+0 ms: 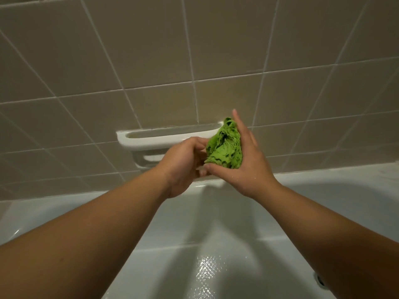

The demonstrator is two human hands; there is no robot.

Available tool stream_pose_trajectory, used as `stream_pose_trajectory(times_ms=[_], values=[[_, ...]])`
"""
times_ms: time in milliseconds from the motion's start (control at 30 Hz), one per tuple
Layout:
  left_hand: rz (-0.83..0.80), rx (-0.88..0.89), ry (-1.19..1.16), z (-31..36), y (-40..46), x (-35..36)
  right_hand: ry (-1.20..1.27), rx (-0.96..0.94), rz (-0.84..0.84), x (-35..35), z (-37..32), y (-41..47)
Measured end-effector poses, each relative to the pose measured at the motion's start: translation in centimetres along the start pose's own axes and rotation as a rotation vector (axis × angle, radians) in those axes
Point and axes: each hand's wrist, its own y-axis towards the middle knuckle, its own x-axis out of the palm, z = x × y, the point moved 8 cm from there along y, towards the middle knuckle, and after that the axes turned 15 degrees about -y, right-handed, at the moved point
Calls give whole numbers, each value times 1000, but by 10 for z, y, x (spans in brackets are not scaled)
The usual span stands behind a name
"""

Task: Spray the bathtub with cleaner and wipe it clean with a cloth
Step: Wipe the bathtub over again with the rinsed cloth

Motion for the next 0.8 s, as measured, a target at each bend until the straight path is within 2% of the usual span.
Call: stream_pose_trajectory(times_ms=[100,167,267,333,433,600,733,800], values=[[8,49,251,12,9,0,-20,-1,88,-5,4,5],[24,99,518,25,14,-4,18,109,184,-7,21,8],[161,358,1138,52,21,-21,114,310,311,-10,50,23],[216,524,1409,59,21,-27,155,396,337,-10,60,40],[252,662,1358,68,21,-38,137,506,337,7,54,52],[347,627,1202,72,16,-63,281,577,203,68,38,30],[376,648,1123,69,9,-68,341,647,329,49,53,40],[373,654,1115,66,8,-70,385,684,333,57,46,40]])
